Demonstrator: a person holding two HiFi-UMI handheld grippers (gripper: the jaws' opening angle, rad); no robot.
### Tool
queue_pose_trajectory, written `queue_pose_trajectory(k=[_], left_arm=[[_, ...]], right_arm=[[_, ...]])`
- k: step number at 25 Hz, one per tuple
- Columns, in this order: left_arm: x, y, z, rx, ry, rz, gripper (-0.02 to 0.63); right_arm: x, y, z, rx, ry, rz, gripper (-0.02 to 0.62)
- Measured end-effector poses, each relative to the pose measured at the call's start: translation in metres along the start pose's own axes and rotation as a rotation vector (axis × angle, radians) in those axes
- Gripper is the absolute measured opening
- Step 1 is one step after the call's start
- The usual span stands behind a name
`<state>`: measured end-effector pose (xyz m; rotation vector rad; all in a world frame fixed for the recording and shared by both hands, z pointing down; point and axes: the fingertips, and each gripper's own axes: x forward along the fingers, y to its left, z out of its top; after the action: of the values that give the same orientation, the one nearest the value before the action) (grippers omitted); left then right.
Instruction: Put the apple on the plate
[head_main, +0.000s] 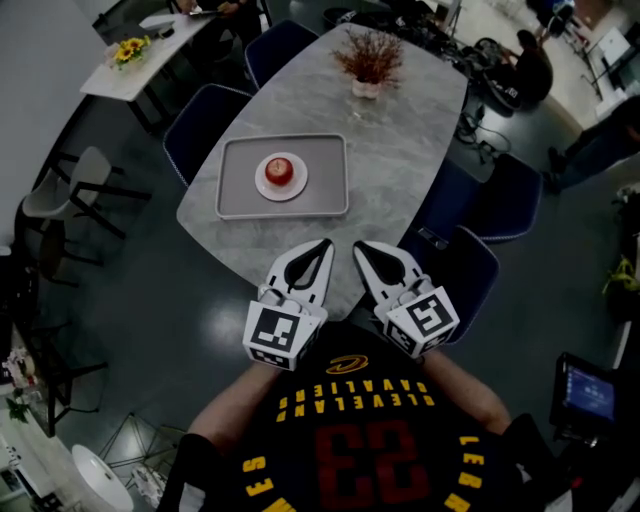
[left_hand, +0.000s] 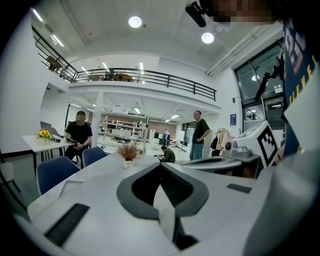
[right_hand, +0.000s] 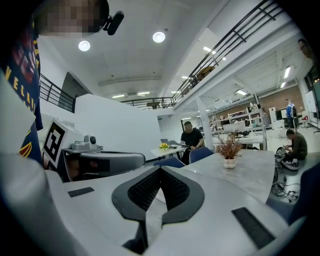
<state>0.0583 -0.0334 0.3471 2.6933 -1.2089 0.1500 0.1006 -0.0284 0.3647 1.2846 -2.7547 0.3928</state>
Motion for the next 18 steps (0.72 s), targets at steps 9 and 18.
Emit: queue_pose_trajectory(k=[9, 18], left_arm=[[-0.001, -0.011, 0.000, 0.001, 0.004, -0.009, 0.002], [-0.008, -0.002, 0.000, -0.017, -0.001, 0.015, 0.002]], right_arm=[[-0.013, -0.003, 0.000, 0.004, -0.013, -0.010, 0.006], [-0.006, 0.006, 0.000, -0.015, 0.000, 0.009, 0.006]])
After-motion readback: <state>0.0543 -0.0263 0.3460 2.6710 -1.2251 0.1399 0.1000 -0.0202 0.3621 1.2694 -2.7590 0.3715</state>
